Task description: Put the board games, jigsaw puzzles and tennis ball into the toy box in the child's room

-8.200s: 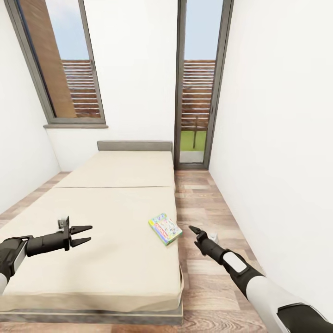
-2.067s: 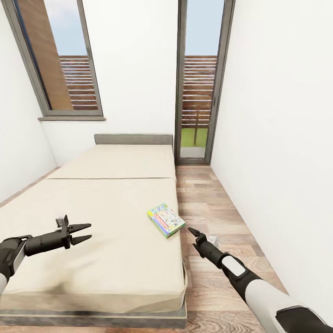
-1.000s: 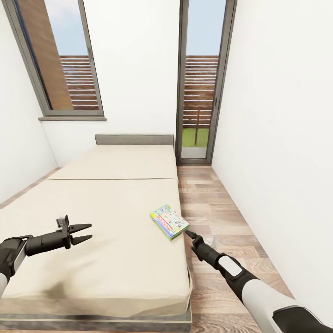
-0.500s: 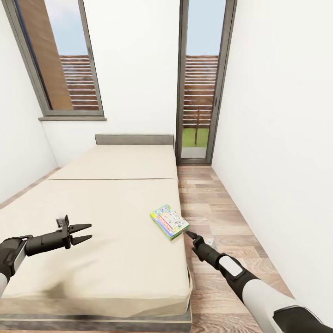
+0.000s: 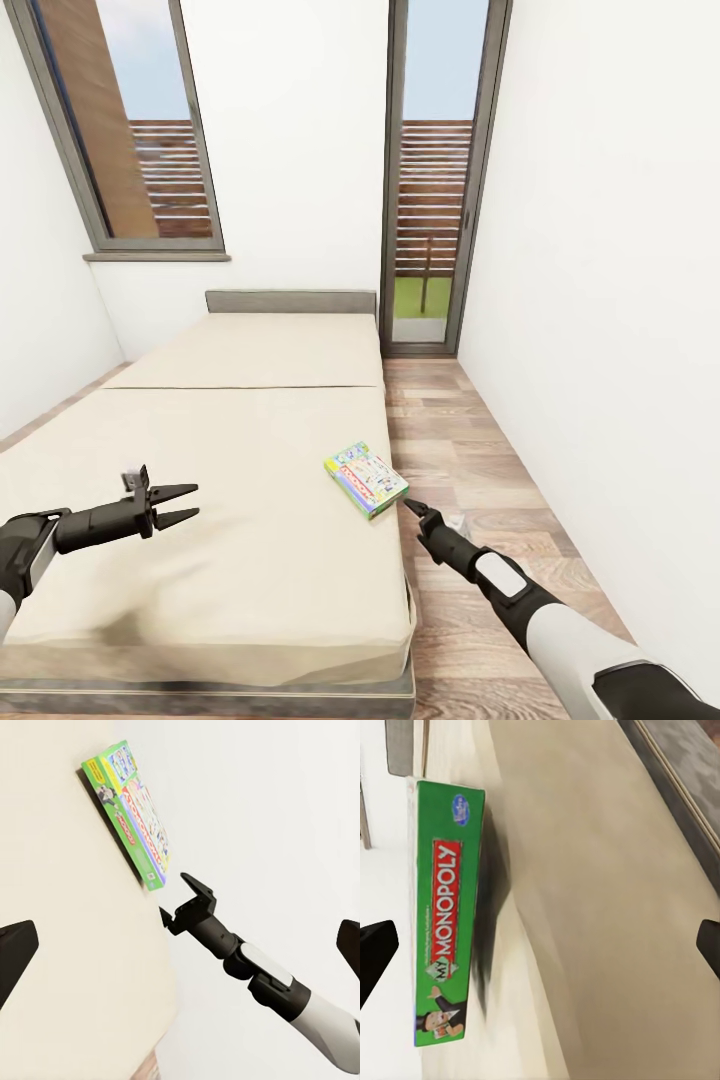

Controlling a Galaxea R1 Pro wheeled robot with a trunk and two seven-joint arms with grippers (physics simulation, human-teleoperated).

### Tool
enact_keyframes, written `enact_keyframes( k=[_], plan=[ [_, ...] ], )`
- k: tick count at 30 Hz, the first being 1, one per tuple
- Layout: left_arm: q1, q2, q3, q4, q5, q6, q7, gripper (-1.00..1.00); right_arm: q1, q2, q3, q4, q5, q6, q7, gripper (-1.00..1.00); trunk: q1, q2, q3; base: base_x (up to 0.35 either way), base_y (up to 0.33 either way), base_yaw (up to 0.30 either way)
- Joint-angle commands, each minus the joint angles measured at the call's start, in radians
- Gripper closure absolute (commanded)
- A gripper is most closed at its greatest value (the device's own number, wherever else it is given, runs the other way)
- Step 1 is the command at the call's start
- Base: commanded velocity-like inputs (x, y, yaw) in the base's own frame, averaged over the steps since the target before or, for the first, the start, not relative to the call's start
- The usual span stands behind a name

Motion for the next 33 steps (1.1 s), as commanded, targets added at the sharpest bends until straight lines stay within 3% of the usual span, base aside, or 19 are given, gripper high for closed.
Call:
enact_keyframes(
  k=[1, 17, 23, 33],
  plan=[
    [0.0, 0.0, 0.001, 0.0, -0.004, 0.01, -0.005, -1.0, -0.001, 0.0, 0.002, 0.0, -0.005, 0.002, 0.003, -1.0, 0.0, 0.0, -0.001, 0.0, 0.0, 0.0],
    [0.0, 0.0, 0.001, 0.0, -0.002, 0.01, -0.005, -1.0, -0.001, 0.004, 0.003, -0.012, 0.042, -0.001, 0.045, -1.0, 0.0, 0.0, -0.001, 0.0, 0.0, 0.0],
    [0.0, 0.0, 0.0, 0.0, -0.002, 0.01, -0.005, -1.0, -0.001, 0.002, 0.003, -0.013, 0.046, -0.002, 0.087, -1.0, 0.0, 0.0, -0.001, 0.0, 0.0, 0.0],
    [0.0, 0.0, -0.002, 0.0, -0.002, 0.01, -0.005, -1.0, -0.001, 0.0, 0.003, -0.013, 0.047, -0.002, 0.099, -1.0, 0.0, 0.0, -0.001, 0.036, 0.0, 0.0]
  ],
)
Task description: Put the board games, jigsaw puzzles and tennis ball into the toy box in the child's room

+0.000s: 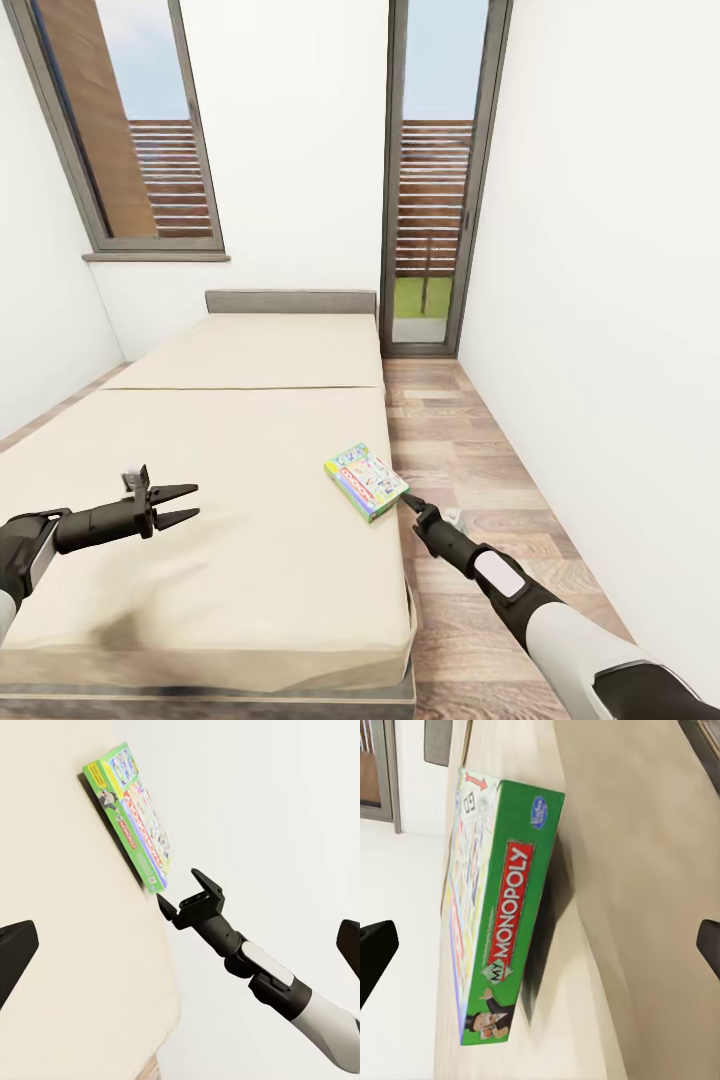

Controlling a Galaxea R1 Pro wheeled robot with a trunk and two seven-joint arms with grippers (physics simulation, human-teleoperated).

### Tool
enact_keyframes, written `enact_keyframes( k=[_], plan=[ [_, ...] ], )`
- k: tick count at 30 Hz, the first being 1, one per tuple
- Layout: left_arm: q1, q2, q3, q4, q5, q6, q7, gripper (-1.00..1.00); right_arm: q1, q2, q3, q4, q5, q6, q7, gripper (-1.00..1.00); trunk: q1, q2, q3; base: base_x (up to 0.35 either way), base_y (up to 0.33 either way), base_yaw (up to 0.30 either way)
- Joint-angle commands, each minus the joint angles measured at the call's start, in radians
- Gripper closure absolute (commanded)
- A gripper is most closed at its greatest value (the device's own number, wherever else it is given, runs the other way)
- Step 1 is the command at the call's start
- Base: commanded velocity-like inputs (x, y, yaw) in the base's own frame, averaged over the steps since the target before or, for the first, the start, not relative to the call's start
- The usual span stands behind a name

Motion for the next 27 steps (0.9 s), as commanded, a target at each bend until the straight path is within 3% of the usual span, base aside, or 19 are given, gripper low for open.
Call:
enact_keyframes(
  k=[1, 27],
  plan=[
    [0.0, 0.0, 0.001, 0.0, -0.003, 0.011, -0.005, -1.0, -0.001, -0.001, 0.002, 0.001, -0.006, 0.004, 0.002, -1.0, 0.0, 0.0, -0.001, 0.028, 0.0, 0.0],
    [0.0, -0.001, 0.001, 0.0, -0.003, 0.011, -0.005, -1.0, -0.001, -0.001, 0.002, 0.001, -0.006, 0.002, 0.003, -1.0, 0.0, 0.0, -0.001, 0.011, 0.0, 0.0]
  ],
)
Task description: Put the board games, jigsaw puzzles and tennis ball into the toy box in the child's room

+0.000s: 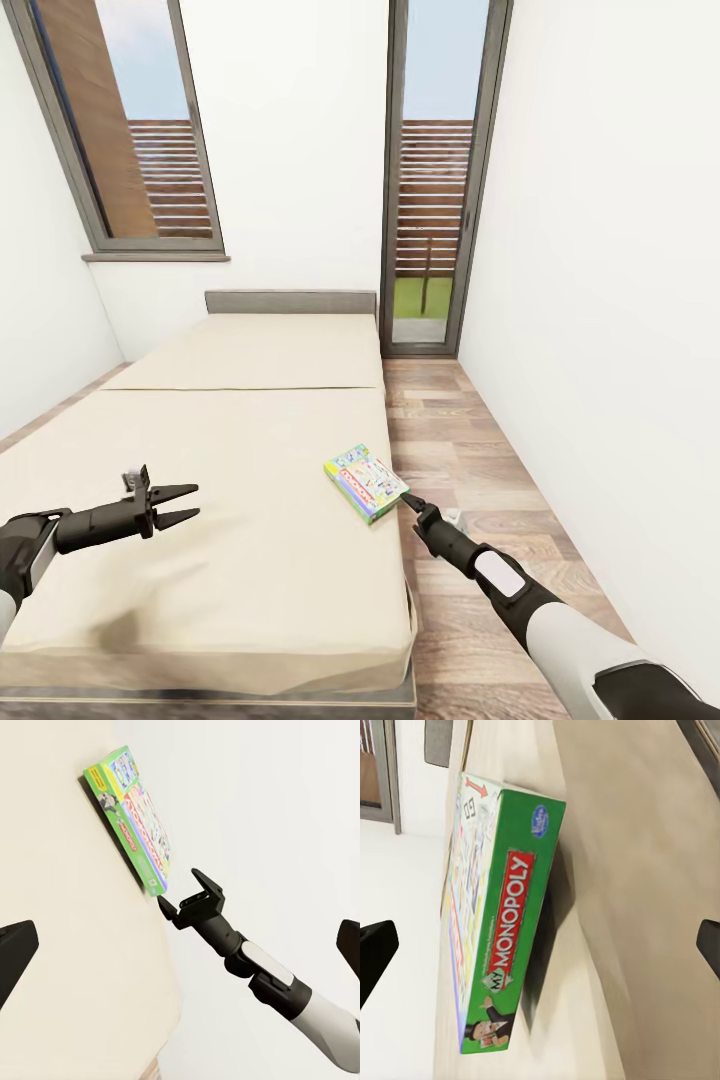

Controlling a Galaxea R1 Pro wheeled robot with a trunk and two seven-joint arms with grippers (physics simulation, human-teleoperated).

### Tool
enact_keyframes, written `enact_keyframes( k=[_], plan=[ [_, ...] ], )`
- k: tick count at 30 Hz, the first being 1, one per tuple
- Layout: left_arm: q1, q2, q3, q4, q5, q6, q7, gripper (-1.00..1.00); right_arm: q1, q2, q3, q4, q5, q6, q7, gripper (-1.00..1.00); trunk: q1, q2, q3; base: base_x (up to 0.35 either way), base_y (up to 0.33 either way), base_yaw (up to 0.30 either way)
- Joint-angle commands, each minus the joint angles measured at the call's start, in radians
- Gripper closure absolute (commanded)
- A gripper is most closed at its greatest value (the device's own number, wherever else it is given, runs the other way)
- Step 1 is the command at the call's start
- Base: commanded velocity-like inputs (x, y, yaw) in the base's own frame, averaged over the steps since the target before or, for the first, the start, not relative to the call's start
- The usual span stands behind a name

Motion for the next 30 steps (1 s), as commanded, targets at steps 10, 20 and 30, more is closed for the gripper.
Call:
enact_keyframes(
  k=[10, 20, 30],
  plan=[
    [0.0, -0.001, 0.001, 0.0, -0.005, 0.011, -0.005, -1.0, -0.001, 0.0, 0.001, 0.001, -0.006, 0.004, 0.004, -1.0, 0.0, 0.0, -0.001, 0.06, 0.0, 0.0],
    [0.0, -0.001, 0.001, 0.0, -0.005, 0.011, -0.005, -1.0, -0.001, 0.0, 0.001, 0.001, -0.006, 0.004, 0.005, -1.0, 0.0, 0.0, -0.001, 0.011, 0.0, 0.0],
    [0.0, 0.0, 0.001, 0.0, -0.005, 0.011, -0.005, -1.0, -0.001, 0.0, 0.001, 0.001, -0.006, 0.004, 0.005, -1.0, 0.0, 0.0, -0.001, 0.065, 0.0, 0.0]
  ],
)
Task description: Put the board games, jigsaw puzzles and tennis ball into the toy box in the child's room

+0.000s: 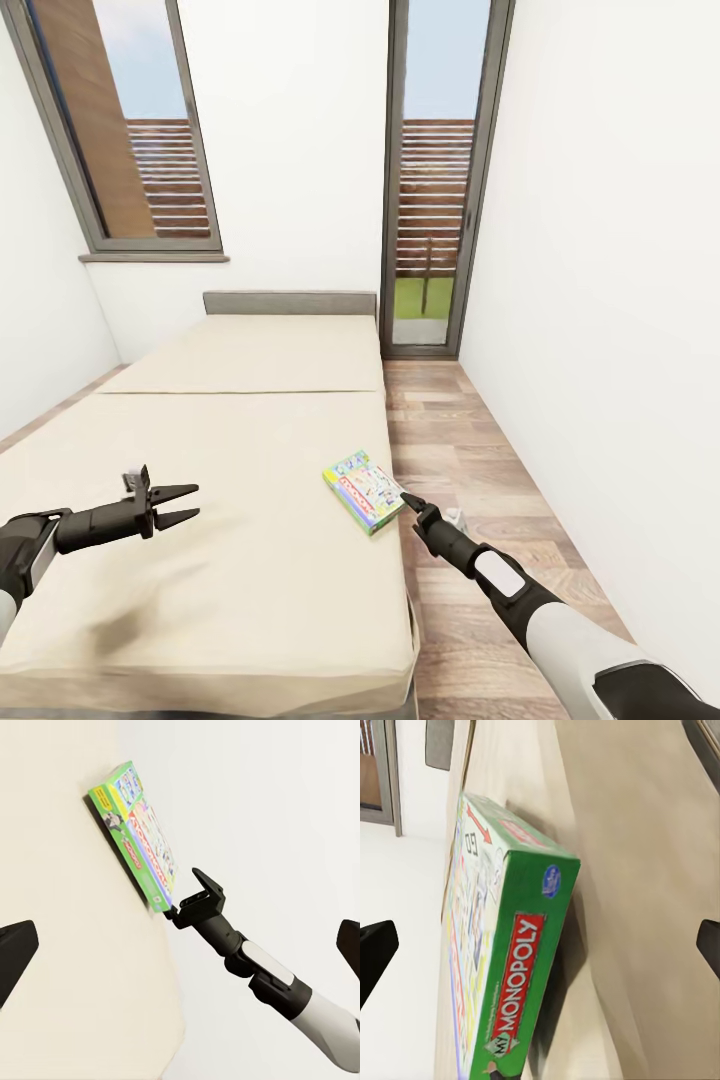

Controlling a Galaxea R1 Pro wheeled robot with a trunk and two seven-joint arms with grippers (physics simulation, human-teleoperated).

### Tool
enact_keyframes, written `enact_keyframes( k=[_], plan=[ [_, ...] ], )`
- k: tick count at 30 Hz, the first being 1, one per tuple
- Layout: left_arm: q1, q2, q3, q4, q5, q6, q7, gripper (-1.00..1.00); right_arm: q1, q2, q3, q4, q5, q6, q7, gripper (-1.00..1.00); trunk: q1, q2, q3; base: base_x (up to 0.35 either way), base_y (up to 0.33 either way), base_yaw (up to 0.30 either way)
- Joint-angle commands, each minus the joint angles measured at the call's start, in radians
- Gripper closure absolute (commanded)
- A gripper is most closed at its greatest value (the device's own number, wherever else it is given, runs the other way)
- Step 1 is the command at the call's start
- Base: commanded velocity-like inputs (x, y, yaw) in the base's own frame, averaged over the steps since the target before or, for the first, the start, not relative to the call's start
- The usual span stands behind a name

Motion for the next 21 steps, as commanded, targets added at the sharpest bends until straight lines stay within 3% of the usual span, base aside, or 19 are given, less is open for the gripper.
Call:
enact_keyframes(
  k=[1, 16, 21],
  plan=[
    [0.0, 0.0, 0.001, 0.0, -0.004, 0.011, -0.005, -1.0, -0.001, 0.0, 0.001, 0.001, -0.006, 0.004, 0.002, -1.0, 0.0, 0.0, -0.001, 0.026, 0.0, 0.0],
    [-0.001, 0.0, 0.001, 0.0, -0.004, 0.011, -0.005, -1.0, -0.001, 0.006, 0.001, -0.002, -0.006, 0.001, 0.002, -1.0, 0.0, 0.0, -0.001, 0.005, 0.0, 0.0],
    [-0.001, 0.0, 0.001, 0.0, -0.004, 0.011, -0.005, -1.0, -0.001, 0.008, 0.002, -0.002, -0.006, -0.046, 0.002, -1.0, 0.0, 0.0, -0.001, 0.0, 0.0, 0.0]
  ],
)
